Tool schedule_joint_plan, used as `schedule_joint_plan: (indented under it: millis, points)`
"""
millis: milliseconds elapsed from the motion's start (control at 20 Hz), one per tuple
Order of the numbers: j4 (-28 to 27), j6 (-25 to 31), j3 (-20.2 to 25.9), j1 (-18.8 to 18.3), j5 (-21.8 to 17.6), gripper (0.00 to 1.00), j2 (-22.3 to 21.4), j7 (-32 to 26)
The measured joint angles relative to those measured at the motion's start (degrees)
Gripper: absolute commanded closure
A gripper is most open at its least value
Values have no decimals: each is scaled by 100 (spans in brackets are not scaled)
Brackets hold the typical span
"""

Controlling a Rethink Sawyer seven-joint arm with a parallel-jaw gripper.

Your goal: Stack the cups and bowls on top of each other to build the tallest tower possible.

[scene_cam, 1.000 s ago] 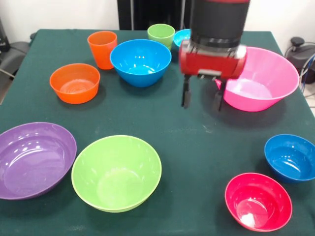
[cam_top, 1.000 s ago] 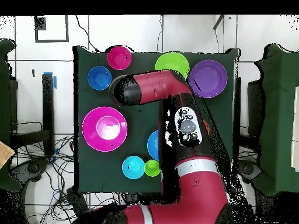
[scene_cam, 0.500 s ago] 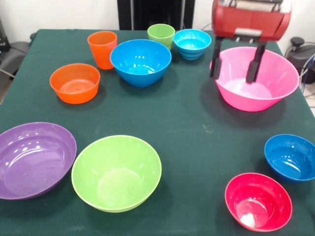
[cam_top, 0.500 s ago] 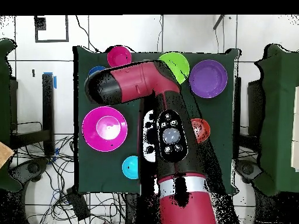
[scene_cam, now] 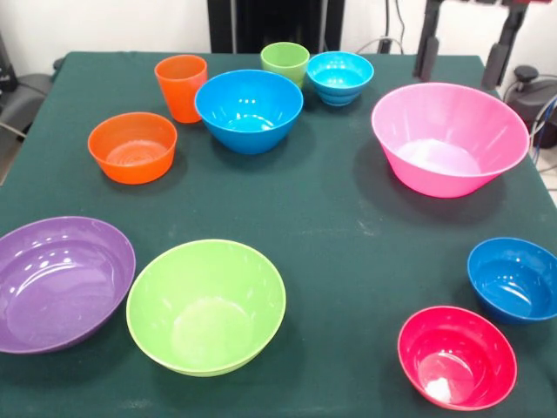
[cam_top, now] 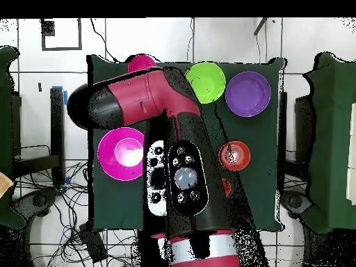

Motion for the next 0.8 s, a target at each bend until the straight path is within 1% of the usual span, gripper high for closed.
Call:
schedule_joint_plan:
  millis: [250, 450, 600, 800]
  points:
    - [205, 0, -2, 10, 74, 0, -262, 0]
    - [347, 0, -2, 11, 72, 0, -384, 0]
    - [407, 0, 0, 9, 77, 0, -406, 0]
    - [408, -21, -2, -14, 99, 0, -320, 0]
